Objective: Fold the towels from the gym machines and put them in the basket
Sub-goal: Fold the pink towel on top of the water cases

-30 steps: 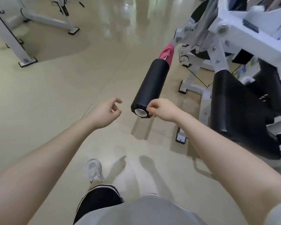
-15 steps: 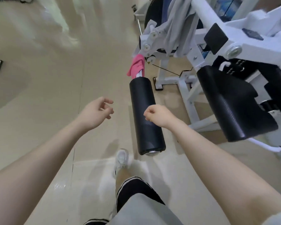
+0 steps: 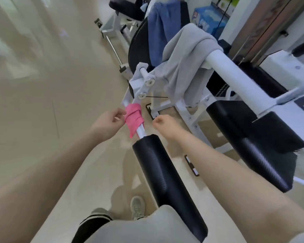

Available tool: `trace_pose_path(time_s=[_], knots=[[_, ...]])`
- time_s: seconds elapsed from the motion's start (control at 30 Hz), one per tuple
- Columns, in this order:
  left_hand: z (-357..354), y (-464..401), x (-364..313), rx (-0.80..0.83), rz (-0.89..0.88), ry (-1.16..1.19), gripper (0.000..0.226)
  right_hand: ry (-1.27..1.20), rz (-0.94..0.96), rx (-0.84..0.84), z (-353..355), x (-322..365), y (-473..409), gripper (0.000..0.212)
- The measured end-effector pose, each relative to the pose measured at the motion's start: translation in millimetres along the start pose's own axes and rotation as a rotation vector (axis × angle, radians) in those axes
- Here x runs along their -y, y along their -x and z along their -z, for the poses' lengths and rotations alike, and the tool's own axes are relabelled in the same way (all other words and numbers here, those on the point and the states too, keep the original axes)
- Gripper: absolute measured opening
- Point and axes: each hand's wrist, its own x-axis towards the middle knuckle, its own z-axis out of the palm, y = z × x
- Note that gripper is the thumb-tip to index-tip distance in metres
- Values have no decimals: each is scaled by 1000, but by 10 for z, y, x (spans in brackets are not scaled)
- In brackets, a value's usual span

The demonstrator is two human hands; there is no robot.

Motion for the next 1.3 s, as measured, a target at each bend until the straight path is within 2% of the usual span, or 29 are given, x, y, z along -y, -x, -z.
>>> trace_pose_path(time_s=[0.1,0.23,0.37,0.47,0.53,0.6,0.7,0.8,0.87,0.93,1.07,1.13,1.23,1.3], knots=[[84,-541,62,84,-70,-72,36,-31,-56,-1,-33,112,-348,30],[189,-1340,273,240,-251,-261,50,-92,-187,-38,-239,136,-902,33],[344,-2063,369,280,-644,-450,68,-267,-391,-28,-534,227,-1391,39],[424,-2529,486,264,-973,-678,67,-301,-480,12,-811,365,-1688,37],[395,-2809,561,252,-1185,-851,60,-244,-492,-77,-962,346,-1894,36],[306,-3048,606,270,-1334,-911,56,-219,-527,-200,-1068,306,-2102,39],[143,-3292,701,380,-1365,-964,56,-244,-673,-309,-1237,222,-2363,39],[-21,-3445,847,449,-1361,-916,64,-231,-800,-260,-1444,121,-2589,38],[-93,-3502,962,515,-1381,-875,48,-176,-849,-236,-1563,39,-2712,35],[-153,-3557,1019,535,-1410,-845,51,-78,-879,-241,-1641,-24,-2811,32],[-215,-3624,1149,478,-1438,-856,58,49,-912,-288,-1700,-123,-2835,31],[-212,-3638,1165,492,-1439,-869,60,-43,-905,-317,-1647,-164,-2790,33],[-161,-3558,1147,504,-1388,-884,59,-430,-883,-567,-1465,-110,-2542,33],[-123,-3478,1051,534,-1330,-865,74,-693,-771,-702,-1295,9,-2295,28]])
